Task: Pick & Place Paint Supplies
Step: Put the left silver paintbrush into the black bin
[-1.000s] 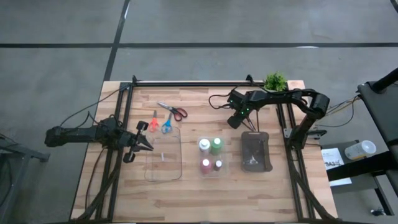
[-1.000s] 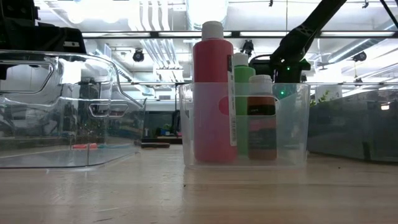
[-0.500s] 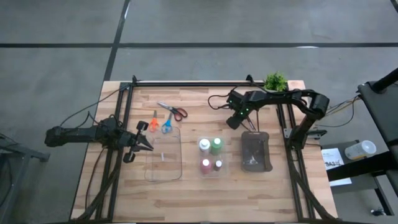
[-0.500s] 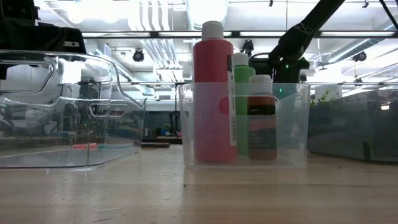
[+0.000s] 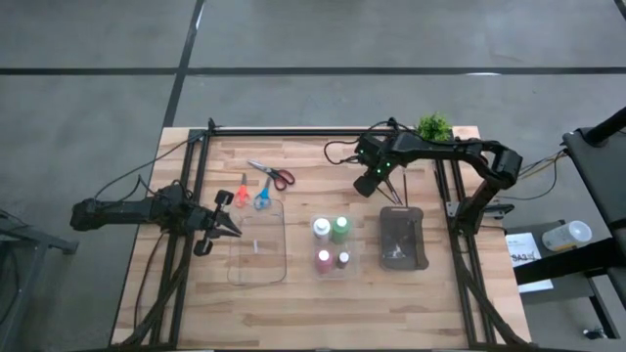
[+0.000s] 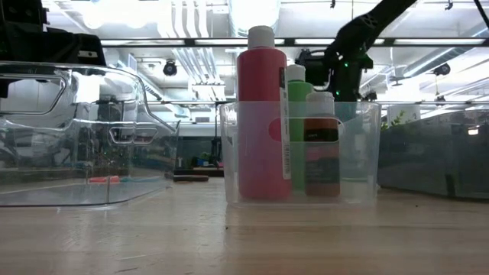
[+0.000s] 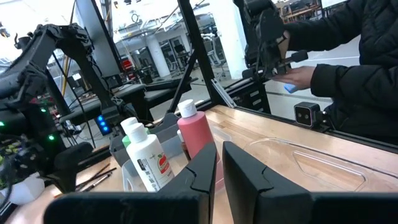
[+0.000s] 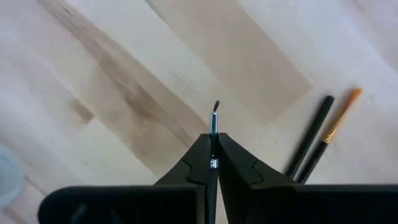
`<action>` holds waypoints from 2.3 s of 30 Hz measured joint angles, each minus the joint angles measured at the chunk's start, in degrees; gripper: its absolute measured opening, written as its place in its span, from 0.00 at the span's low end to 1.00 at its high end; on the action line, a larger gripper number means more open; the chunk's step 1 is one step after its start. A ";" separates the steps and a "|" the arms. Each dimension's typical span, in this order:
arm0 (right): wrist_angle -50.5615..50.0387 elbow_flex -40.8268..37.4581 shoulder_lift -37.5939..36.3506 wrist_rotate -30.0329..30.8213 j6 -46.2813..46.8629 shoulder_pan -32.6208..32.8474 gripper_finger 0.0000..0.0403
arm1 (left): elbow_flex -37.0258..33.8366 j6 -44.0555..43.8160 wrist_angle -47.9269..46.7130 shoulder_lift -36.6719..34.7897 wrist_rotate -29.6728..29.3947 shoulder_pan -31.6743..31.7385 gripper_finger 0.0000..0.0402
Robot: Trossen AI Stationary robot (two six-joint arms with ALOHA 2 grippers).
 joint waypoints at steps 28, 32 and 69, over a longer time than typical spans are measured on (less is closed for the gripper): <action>-12.92 8.20 -20.55 4.12 21.39 13.87 0.03 | -0.02 0.00 0.00 0.00 0.01 -0.02 0.09; -14.13 5.49 -23.84 6.91 29.51 20.00 0.03 | 0.00 0.00 0.01 0.00 0.01 0.00 0.09; 1.33 -27.77 -29.03 19.67 80.88 50.31 0.03 | -0.01 0.01 0.02 0.00 0.00 -0.02 0.09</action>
